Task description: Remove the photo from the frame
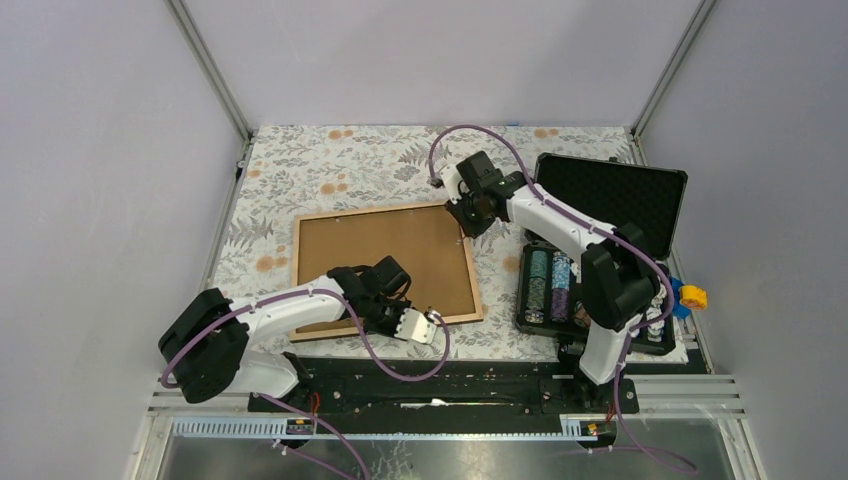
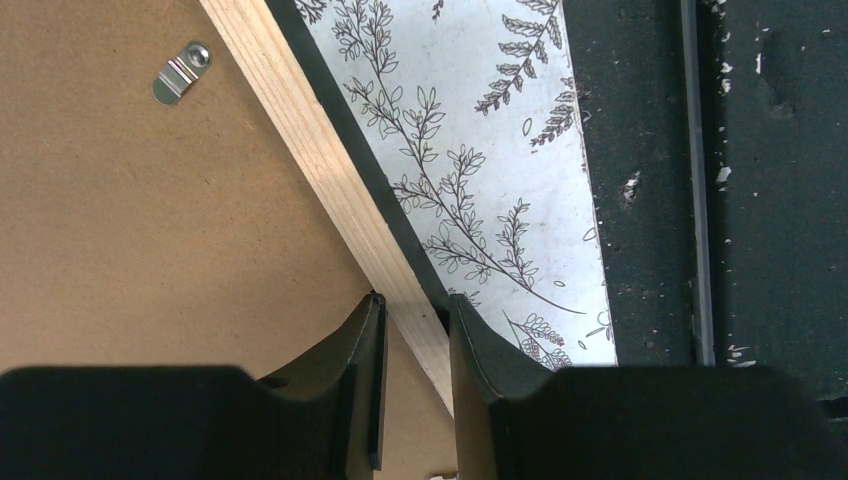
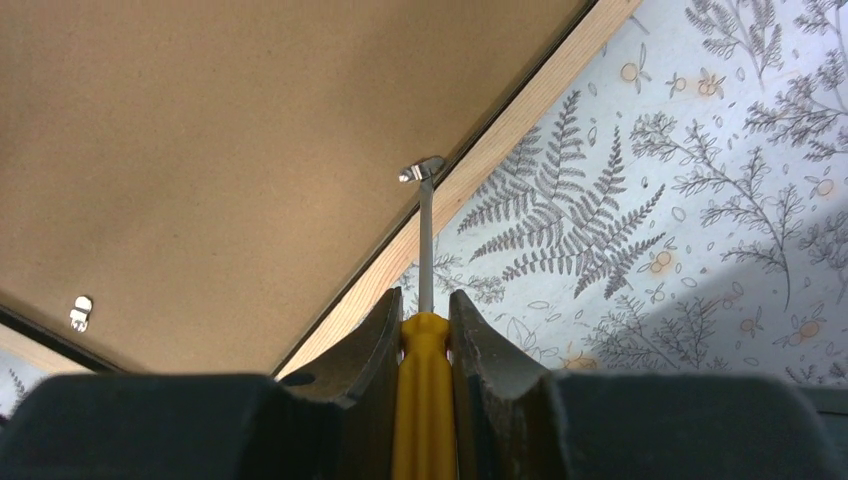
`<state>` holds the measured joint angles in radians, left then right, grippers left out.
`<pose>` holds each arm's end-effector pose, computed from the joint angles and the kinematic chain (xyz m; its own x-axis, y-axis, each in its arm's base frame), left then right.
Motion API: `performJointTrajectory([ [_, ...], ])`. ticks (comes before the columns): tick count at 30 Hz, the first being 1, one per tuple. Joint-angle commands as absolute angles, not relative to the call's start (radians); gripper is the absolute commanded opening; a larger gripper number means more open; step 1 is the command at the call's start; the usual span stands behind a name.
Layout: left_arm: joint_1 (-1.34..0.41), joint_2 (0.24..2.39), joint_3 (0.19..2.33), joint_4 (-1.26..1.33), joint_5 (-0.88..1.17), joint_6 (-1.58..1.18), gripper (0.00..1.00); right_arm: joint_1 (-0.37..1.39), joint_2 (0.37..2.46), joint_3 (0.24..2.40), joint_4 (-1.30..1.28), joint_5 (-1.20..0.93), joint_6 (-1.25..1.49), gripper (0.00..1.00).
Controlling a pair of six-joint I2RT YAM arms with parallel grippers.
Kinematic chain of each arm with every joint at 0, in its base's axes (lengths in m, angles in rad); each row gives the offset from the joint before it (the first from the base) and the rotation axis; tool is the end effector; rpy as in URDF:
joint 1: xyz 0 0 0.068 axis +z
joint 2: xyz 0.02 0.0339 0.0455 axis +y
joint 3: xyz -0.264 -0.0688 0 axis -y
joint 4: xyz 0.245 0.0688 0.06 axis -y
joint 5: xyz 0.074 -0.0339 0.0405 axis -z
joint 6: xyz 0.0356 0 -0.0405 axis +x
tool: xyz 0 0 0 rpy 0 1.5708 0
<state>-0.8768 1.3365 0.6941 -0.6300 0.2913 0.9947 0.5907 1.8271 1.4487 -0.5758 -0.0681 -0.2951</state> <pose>0.1345 -0.1777 0.1682 0.3297 0.8596 -0.3903 0.9432 -0.3177 0.0970 0.3309 0.2248 0.2448 -0.4772 -0.6694 -0.5694 -0.7600 0.6397 -0.1151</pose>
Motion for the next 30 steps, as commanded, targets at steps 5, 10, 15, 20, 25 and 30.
performJointTrajectory([
  [5,-0.881,1.359,0.664,-0.618,0.343,1.045,0.2,0.597,1.888,1.509,-0.529,-0.058,-0.313,0.0],
  [10,-0.881,1.364,0.662,-0.617,0.337,1.045,0.2,0.598,1.91,1.528,-0.557,-0.127,-0.299,0.0],
  [15,-0.882,1.368,0.66,-0.617,0.34,1.043,0.2,0.597,1.916,1.528,-0.608,-0.148,-0.308,0.0],
  [20,-0.881,1.365,0.657,-0.613,0.339,1.042,0.2,0.598,1.88,1.514,-0.621,-0.147,-0.302,0.0],
  [25,-0.881,1.368,0.659,-0.608,0.341,1.038,0.21,0.594,1.834,1.537,-0.612,-0.138,-0.277,0.0],
  [30,-0.881,1.376,0.668,-0.606,0.345,1.036,0.21,0.591,1.809,1.549,-0.597,-0.111,-0.273,0.0],
])
